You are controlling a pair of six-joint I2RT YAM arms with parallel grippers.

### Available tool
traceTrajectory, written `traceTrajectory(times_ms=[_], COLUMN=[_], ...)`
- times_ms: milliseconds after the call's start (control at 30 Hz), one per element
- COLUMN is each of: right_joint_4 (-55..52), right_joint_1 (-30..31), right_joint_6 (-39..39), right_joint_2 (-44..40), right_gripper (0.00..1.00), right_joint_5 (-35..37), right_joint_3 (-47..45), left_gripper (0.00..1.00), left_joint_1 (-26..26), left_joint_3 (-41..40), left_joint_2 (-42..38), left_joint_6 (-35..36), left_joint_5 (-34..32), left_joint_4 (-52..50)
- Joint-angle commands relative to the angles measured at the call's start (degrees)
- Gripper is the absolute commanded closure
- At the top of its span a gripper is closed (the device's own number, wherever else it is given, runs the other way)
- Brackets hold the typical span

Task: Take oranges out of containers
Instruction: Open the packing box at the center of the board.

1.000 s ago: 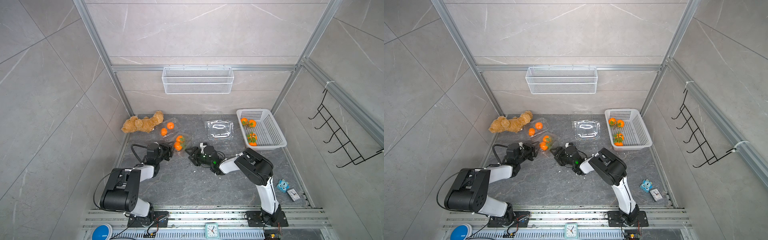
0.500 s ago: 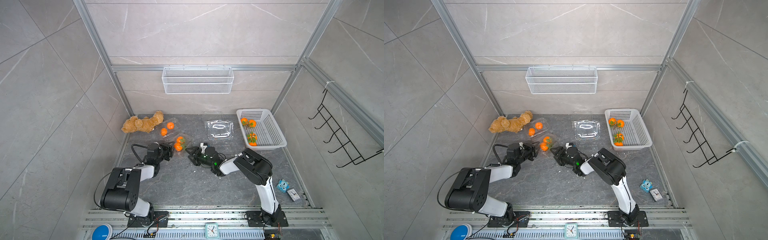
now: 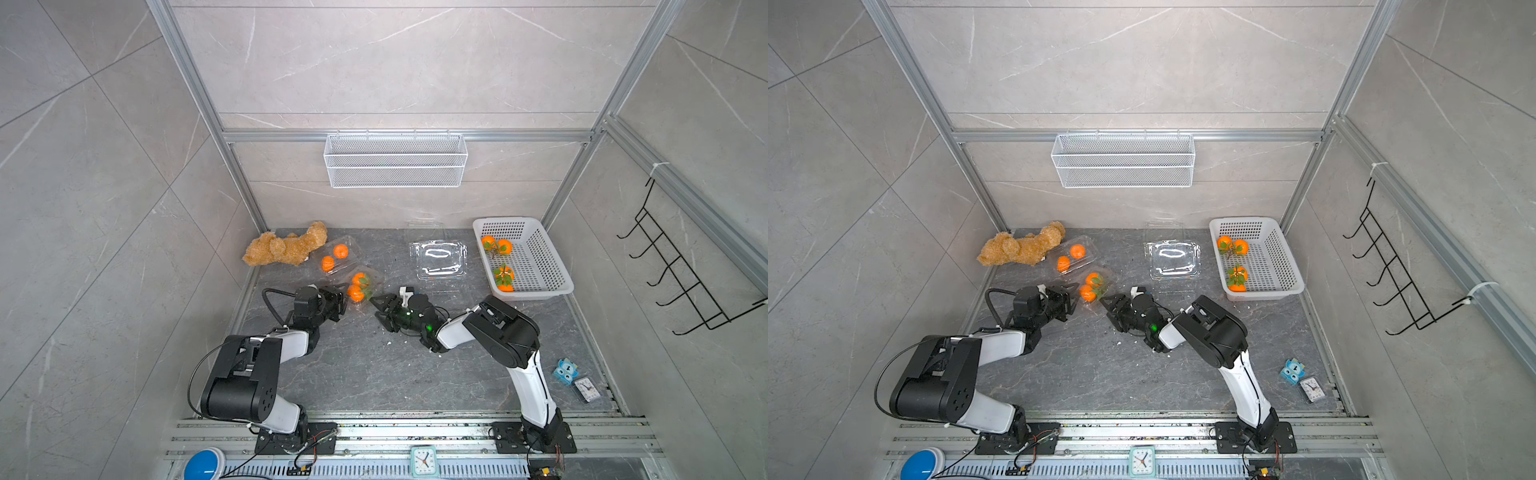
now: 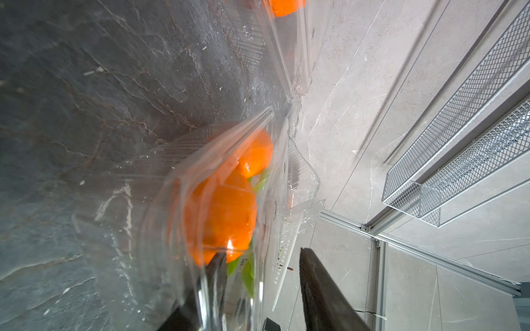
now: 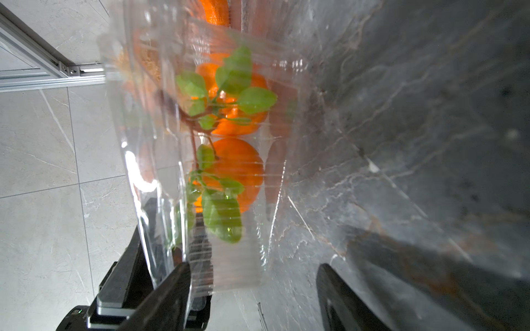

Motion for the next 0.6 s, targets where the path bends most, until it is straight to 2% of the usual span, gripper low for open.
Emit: traceTrajectory(times_ms=[0,567], right_joint_4=[1.3,1.8], right_joint_1=[0.2,0.1], right_joint_6=[0.5,1.0], right_joint_2=[0.8,1.3], right_gripper=[0.29,0.30], right_joint_5=[-0.1,-0.5], right_joint_3=[1.1,2.2], left_gripper=[0.55,0.55], left_joint_1=[-0.4,-0.9], left_joint_3=[-0.6,-0.7], left_joint_2=[-0.5,0.1], left_joint_6=[-0.5,-0.6], left_joint_5=[0.4,0.4], left_joint_4=[2.8,3.3])
